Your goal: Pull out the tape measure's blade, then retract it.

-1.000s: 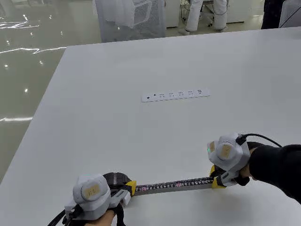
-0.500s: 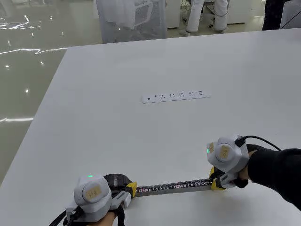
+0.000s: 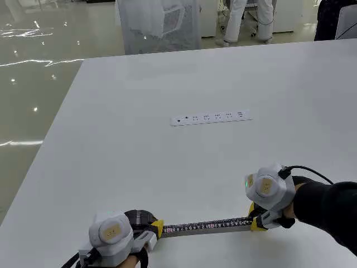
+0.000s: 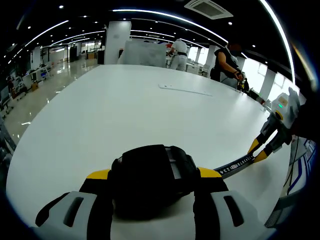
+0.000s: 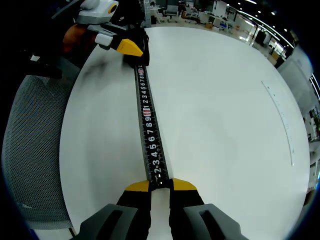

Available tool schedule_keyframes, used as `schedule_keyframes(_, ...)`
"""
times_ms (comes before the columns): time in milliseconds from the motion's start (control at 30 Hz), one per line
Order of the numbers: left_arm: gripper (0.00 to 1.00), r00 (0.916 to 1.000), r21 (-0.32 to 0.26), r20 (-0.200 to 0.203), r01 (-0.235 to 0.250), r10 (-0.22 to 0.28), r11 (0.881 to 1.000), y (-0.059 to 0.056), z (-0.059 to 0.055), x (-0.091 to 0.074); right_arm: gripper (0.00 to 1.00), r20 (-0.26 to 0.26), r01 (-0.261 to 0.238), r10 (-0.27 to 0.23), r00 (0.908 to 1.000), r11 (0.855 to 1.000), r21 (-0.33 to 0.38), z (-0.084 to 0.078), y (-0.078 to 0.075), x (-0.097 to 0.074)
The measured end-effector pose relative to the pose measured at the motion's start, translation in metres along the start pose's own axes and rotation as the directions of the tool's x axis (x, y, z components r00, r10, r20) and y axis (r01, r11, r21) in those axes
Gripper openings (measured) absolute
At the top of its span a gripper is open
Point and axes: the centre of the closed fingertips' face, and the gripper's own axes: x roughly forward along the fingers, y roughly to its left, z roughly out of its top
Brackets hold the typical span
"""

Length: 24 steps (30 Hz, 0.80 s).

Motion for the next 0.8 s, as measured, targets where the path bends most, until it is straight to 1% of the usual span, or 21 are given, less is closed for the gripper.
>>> schedule_keyframes(133,0.6,1.0,0.0,0.001,0.0,0.0,1.0,-0.0001,-0.0001,0.0,0.08,-0.007,-0.003,0.003,1.0,1.0,-0.007,0.0003,0.0001,0.0)
schedule_keyframes(233,0.6,1.0,0.0,-0.001,0.001,-0.001,1.0,-0.0003,-0.0002,0.0001,0.08,-0.003,0.001,-0.001,1.0,1.0,0.002,0.0005,0.0002,-0.0001)
schedule_keyframes(300,0.6,1.0,-0.001,-0.002,0.002,-0.002,1.0,-0.0003,-0.0001,0.0002,0.08,-0.001,0.006,-0.006,1.0,1.0,0.02,0.0007,0.0002,-0.0002)
schedule_keyframes(600,0.6,1.0,-0.003,0.001,0.0,0.0,1.0,0.0002,0.0004,0.0004,0.08,0.007,0.001,-0.001,1.0,1.0,0.009,0.0022,-0.0001,0.0004)
schedule_keyframes(800,0.6,1.0,-0.004,-0.001,0.0,0.0,1.0,0.0003,0.0004,0.0005,0.08,0.009,0.005,-0.005,0.9999,1.0,0.024,0.0034,-0.001,0.0015)
